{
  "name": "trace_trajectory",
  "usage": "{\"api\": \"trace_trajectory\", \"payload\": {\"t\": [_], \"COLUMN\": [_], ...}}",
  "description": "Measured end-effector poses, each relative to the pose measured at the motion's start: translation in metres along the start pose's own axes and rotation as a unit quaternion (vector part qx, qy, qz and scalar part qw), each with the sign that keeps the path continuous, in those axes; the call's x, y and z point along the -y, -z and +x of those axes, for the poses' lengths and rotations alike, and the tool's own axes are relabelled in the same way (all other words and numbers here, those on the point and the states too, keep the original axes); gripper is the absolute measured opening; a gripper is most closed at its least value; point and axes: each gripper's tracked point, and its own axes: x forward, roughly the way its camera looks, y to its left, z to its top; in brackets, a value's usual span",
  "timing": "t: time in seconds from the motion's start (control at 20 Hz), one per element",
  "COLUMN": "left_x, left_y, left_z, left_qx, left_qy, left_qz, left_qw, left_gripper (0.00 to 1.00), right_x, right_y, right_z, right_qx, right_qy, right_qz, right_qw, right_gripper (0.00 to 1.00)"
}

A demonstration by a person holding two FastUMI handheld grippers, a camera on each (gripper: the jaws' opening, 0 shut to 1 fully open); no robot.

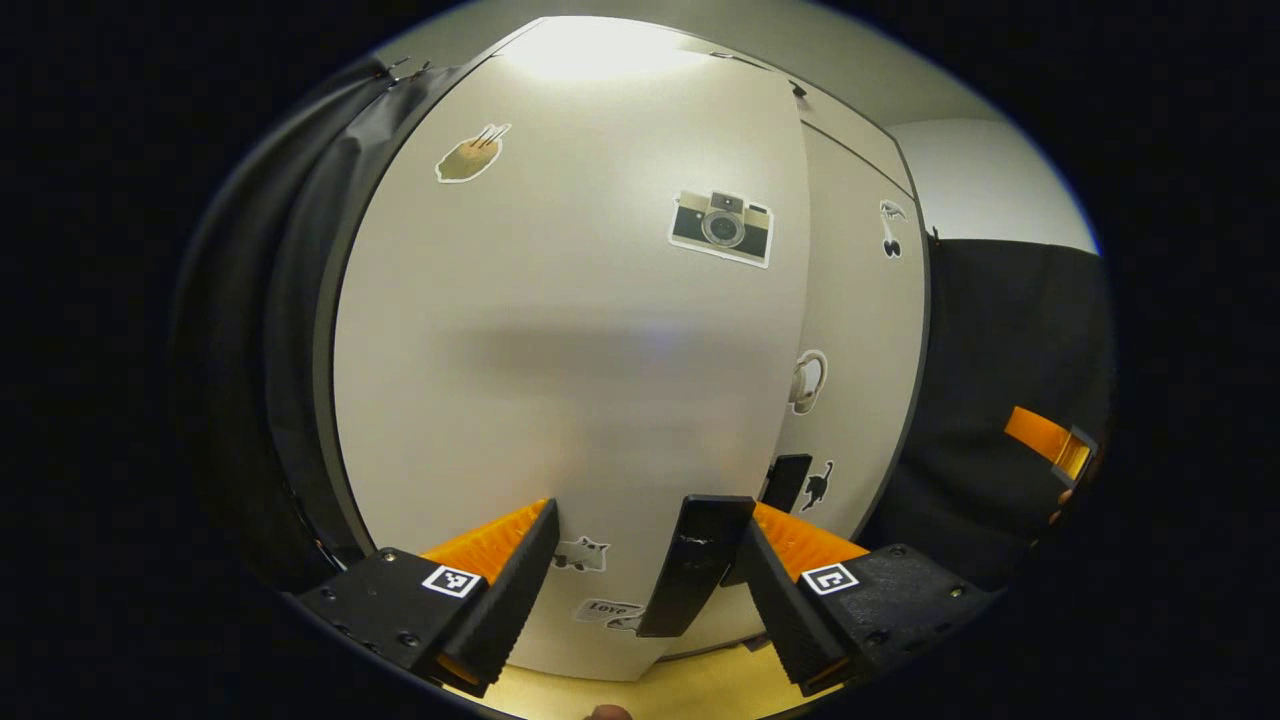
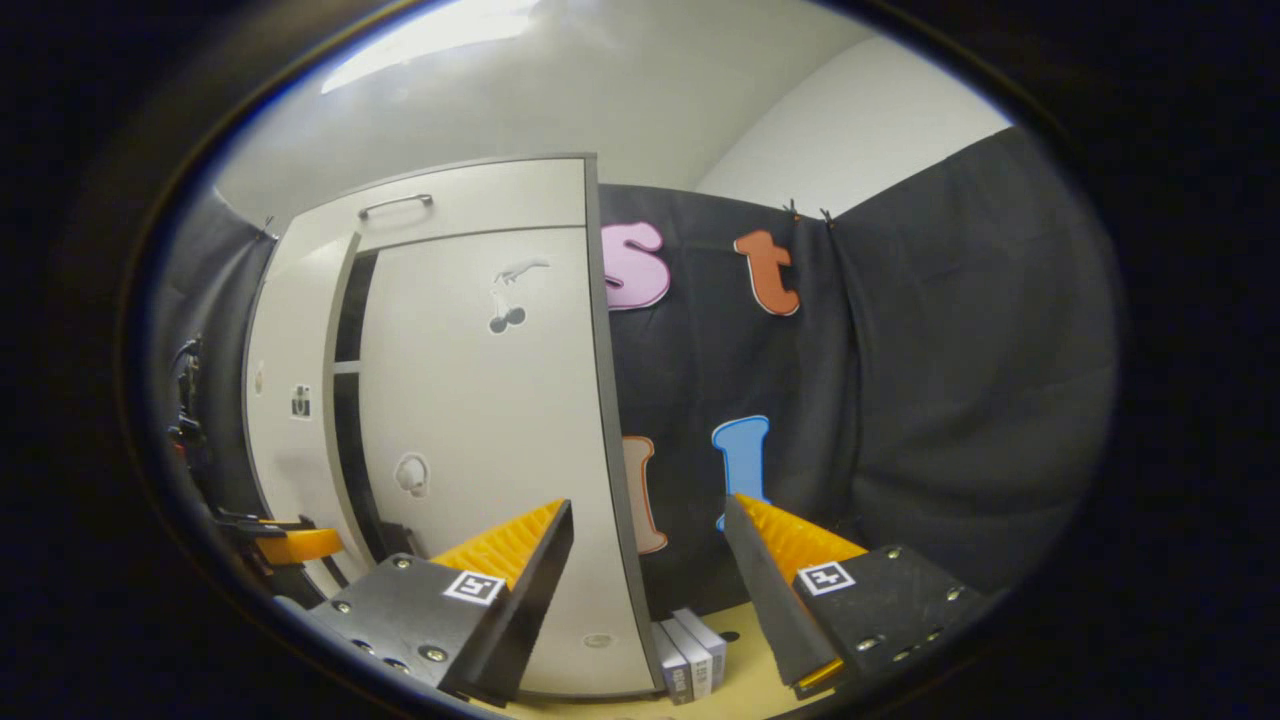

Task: Grab one shoe with the right hand and put it into the shoe cabinet, grab the other shoe with the left hand and put it into the shoe cabinet; then close the right door with the right hand and the left door with the left hand.

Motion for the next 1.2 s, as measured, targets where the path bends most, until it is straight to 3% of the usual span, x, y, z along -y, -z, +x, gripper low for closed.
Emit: {"api": "trace_trajectory", "payload": {"t": [0.25,0.3,0.9,0.95,1.0,1.05,1.15,1.2], "left_x": [-0.002,-0.003,-0.007,-0.007,-0.007,-0.008,-0.008,-0.008], "left_y": [0.001,0.001,0.001,0.001,0.001,0.0,0.001,0.001], "left_z": [0.009,0.01,0.025,0.026,0.027,0.028,0.03,0.03], "left_qx": [0.002,0.002,0.003,0.003,0.004,0.004,0.003,0.003], "left_qy": [-0.016,-0.018,-0.039,-0.04,-0.042,-0.044,-0.048,-0.048], "left_qz": [0.008,0.01,0.019,0.021,0.021,0.022,0.022,0.022], "left_qw": [1.0,1.0,0.999,0.999,0.999,0.999,0.999,0.999], "left_gripper": [1.0,1.0,1.0,1.0,1.0,1.0,1.0,1.0], "right_x": [-0.001,-0.003,-0.023,-0.025,-0.027,-0.028,-0.032,-0.034], "right_y": [0.006,0.006,0.015,0.016,0.017,0.018,0.019,0.02], "right_z": [0.007,0.009,0.023,0.022,0.022,0.022,0.02,0.019], "right_qx": [-0.006,-0.006,-0.015,-0.016,-0.017,-0.019,-0.021,-0.022], "right_qy": [-0.008,-0.01,-0.044,-0.047,-0.05,-0.053,-0.059,-0.062], "right_qz": [0.001,0.002,0.003,0.003,0.003,0.003,0.001,0.001], "right_qw": [1.0,1.0,0.999,0.999,0.999,0.998,0.998,0.998], "right_gripper": [0.91,0.84,0.84,0.91,0.91,0.84,0.84,0.91]}}
